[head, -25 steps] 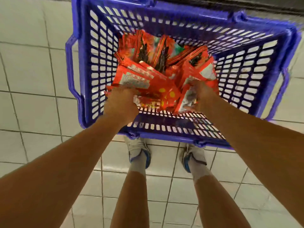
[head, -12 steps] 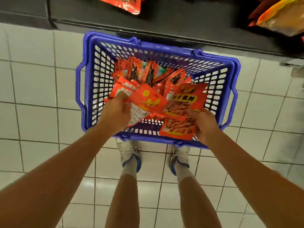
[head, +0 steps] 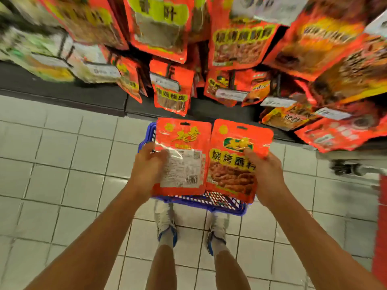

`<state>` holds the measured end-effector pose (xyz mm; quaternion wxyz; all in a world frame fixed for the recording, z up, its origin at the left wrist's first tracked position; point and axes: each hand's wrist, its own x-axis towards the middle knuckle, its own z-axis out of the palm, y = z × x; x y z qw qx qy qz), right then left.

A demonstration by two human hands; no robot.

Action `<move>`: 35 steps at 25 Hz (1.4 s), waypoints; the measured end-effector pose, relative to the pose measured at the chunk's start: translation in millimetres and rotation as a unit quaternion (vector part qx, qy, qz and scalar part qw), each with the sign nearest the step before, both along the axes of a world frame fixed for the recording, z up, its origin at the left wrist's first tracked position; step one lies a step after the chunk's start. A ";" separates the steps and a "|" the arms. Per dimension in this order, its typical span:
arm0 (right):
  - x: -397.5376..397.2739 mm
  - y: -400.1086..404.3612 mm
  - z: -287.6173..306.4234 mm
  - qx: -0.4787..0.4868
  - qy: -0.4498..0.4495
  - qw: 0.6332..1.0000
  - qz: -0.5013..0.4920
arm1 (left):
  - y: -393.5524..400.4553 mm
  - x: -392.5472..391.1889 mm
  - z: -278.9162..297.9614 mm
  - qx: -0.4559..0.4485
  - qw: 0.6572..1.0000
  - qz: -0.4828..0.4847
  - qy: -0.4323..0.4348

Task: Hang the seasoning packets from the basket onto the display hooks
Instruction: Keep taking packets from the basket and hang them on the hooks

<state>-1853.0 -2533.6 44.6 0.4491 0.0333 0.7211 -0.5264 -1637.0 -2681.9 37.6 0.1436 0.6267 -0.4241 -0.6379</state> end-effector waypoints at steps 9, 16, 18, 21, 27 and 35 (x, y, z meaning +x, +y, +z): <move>-43.1 -42.7 357.0 -0.188 0.225 0.954 0.058 | -36.5 -44.7 360.3 -0.179 0.957 -0.023 0.227; -53.0 -62.0 600.8 -0.345 0.368 0.861 0.065 | -67.6 -43.7 581.5 -0.340 0.893 -0.063 0.288; -54.8 -75.3 650.6 -0.381 0.364 0.848 0.057 | -77.0 -43.2 628.4 -0.370 0.874 -0.070 0.308; -58.3 -103.4 712.3 -0.423 0.358 0.832 0.014 | -93.0 -47.1 678.4 -0.393 0.853 -0.063 0.338; -65.5 -155.1 780.3 -0.389 0.376 0.841 -0.032 | -114.8 -61.5 717.4 -0.427 0.842 -0.064 0.324; -74.8 -179.4 788.7 -0.338 0.342 0.873 -0.076 | -129.9 -71.3 728.9 -0.438 0.842 -0.068 0.307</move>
